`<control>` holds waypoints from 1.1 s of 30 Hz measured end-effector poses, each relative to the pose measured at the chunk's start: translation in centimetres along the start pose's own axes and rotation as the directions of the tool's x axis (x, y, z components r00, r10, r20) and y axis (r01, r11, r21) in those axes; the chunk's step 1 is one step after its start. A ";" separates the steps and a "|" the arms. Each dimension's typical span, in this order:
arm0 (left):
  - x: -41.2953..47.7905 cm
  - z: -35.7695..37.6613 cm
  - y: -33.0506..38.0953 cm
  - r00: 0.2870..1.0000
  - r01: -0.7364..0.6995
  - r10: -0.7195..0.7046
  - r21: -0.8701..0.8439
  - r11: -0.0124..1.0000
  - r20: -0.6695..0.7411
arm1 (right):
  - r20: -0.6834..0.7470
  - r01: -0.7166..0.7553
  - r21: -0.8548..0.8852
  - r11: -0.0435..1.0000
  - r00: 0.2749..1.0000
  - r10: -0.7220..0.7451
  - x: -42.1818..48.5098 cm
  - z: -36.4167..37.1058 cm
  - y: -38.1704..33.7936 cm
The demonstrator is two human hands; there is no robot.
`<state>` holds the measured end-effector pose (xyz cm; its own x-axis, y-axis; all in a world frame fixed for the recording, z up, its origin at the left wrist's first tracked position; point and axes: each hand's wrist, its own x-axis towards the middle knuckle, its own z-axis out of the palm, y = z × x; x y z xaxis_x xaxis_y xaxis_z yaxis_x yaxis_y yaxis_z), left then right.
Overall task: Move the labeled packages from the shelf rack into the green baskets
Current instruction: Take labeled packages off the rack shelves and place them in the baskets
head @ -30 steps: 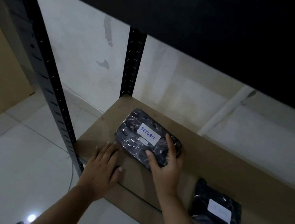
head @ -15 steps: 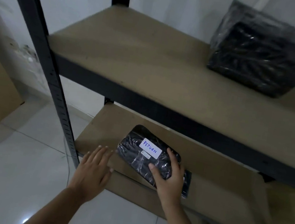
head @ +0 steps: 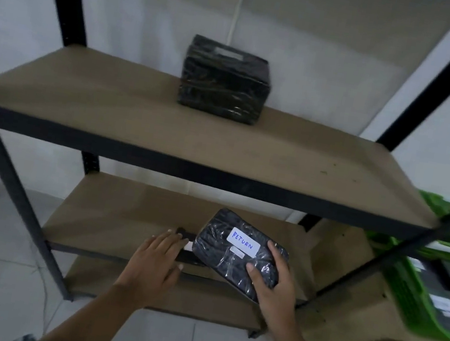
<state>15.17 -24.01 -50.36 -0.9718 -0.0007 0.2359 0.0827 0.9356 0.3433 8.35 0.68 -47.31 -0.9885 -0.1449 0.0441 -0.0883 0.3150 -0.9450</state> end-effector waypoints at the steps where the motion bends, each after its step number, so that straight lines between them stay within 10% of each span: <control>1: 0.5 0.4 1.7 1.000 -0.020 0.020 -0.004 1.000 -0.003 | -0.022 0.003 -0.015 1.000 1.000 -0.003 -0.6 -1.9 0.2; 17: 7.6 9.4 35.5 0.961 -0.274 0.277 -0.131 0.953 0.004 | -0.412 0.009 -0.204 0.979 0.906 -0.094 -7.9 -35.6 6.9; 33: 25.5 18.2 53.1 0.868 -0.491 0.495 -0.201 0.847 -0.037 | -0.666 -0.131 -0.206 0.970 0.745 -0.041 1.5 -54.0 10.9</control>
<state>-9.28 32.10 -42.63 -0.7948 0.4494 0.4079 0.5920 0.7222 0.3578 -0.74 54.56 -40.04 -0.8146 0.5038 0.2874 0.0185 0.5178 -0.8553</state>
